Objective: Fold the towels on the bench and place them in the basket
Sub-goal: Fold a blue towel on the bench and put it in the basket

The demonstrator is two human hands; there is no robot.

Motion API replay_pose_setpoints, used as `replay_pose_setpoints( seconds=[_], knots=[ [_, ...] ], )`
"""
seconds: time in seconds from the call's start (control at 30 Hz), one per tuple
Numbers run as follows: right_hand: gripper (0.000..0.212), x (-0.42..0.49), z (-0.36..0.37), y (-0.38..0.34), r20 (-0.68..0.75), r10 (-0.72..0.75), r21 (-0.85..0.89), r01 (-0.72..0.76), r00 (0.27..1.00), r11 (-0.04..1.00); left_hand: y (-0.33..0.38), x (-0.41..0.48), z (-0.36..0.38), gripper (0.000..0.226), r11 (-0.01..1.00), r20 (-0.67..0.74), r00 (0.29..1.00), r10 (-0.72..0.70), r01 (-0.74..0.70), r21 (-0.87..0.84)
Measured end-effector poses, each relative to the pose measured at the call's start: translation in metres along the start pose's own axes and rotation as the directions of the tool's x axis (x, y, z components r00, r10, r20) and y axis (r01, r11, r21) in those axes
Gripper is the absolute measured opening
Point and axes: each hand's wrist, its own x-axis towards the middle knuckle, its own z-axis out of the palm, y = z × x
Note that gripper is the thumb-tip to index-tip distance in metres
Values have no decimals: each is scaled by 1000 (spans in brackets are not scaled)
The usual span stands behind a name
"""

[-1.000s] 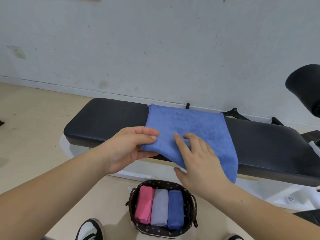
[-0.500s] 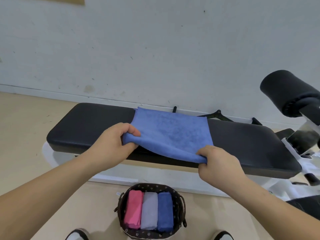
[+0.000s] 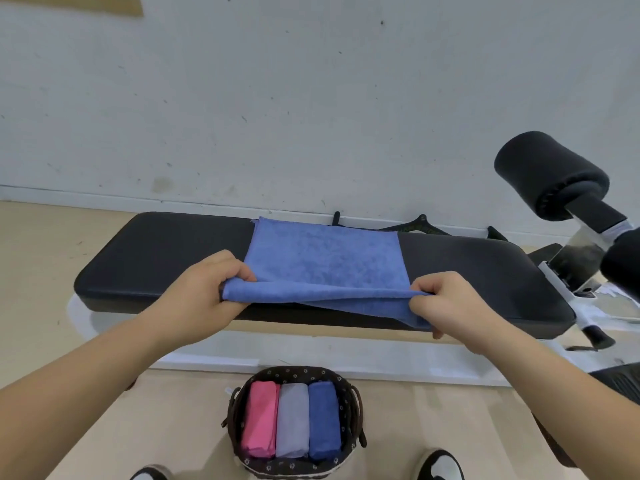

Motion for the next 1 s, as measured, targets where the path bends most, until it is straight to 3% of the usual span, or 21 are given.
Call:
replay_pose_setpoints(
  seconds=[0.1, 0.2, 0.3, 0.4, 0.6, 0.7, 0.8, 0.9, 1.0],
  knots=[
    [11, 3, -8, 2, 82, 46, 195, -62, 996, 979, 2, -2, -5, 20, 996, 64, 997, -41, 46, -78],
    [19, 5, -17, -1, 148, 49, 274, -88, 988, 958, 12, -1, -15, 10, 983, 99, 991, -91, 105, -151],
    [18, 7, -19, -8, 176, 54, 319, -109, 983, 941, 21, -1, -22, 24, 881, 194, 964, -180, 246, -404],
    [26, 19, -12, -6, 190, 101, 324, -159, 977, 933, 24, 5, -20, 25, 829, 198, 943, -267, 329, -452],
    [17, 60, 6, -8, 7, 187, 267, -182, 982, 946, 12, 35, -1, 25, 787, 107, 887, -449, 449, -422],
    [25, 81, 11, -10, -89, 207, 284, -174, 974, 943, 2, 65, 10, 31, 786, 43, 860, -508, 484, -384],
    [11, 101, 14, -14, -199, 191, 283, -130, 961, 950, -11, 96, 19, 39, 814, -15, 860, -509, 476, -334],
    [14, 119, 20, -9, -203, 170, 203, -128, 964, 971, -26, 118, 29, 37, 847, -4, 860, -510, 502, -174],
    [11, 133, 26, -3, -161, 139, -11, -143, 977, 990, -36, 129, 34, 28, 829, 47, 828, -559, 559, 7]
  ],
)
